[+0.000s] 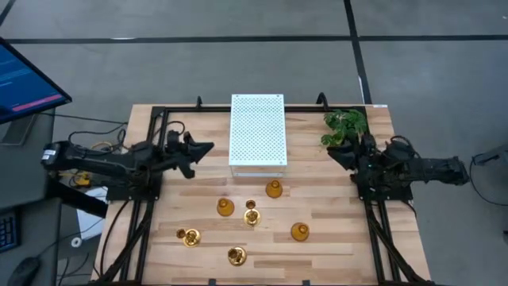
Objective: Pick & Place candle stick holders
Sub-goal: Put the right gold candle holder on the shelf
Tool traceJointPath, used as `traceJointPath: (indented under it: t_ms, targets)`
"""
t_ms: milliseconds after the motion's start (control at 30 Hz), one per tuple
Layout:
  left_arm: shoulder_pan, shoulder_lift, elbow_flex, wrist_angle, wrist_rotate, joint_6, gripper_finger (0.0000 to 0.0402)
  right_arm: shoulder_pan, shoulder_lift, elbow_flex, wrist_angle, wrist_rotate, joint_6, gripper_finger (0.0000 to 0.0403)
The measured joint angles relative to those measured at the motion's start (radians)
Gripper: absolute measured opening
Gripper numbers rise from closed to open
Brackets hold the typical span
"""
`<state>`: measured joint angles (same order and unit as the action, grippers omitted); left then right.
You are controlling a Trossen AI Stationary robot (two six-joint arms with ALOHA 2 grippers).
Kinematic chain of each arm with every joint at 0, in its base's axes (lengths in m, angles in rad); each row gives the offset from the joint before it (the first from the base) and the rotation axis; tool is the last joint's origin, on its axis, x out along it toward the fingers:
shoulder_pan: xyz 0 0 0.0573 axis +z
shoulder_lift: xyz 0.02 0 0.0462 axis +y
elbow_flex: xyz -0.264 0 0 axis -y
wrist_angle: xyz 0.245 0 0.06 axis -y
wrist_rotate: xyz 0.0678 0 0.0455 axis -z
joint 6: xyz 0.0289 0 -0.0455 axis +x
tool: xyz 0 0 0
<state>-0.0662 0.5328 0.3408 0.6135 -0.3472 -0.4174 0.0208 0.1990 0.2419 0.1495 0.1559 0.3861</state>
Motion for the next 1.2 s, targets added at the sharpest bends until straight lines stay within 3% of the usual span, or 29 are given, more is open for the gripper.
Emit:
traceJointPath:
  t_ms: [233,567,967,1200]
  targets:
    - [0.000,-0.060,0.005,-0.017,-0.027,0.002,0.0003,0.059,0.405,0.211,-0.007,-0.025,-0.212,0.0182]
    - [0.000,-0.061,0.005,-0.055,-0.023,-0.014,0.0006,0.155,0.864,0.396,-0.021,-0.156,-0.236,0.0213]
    - [0.000,-0.063,0.005,-0.056,0.004,-0.033,0.0007,0.289,1.297,0.623,0.054,-0.058,-0.190,0.0236]
    - [0.000,-0.063,0.005,-0.055,0.023,-0.033,0.0007,0.307,1.464,0.640,0.230,-0.058,-0.126,0.0235]
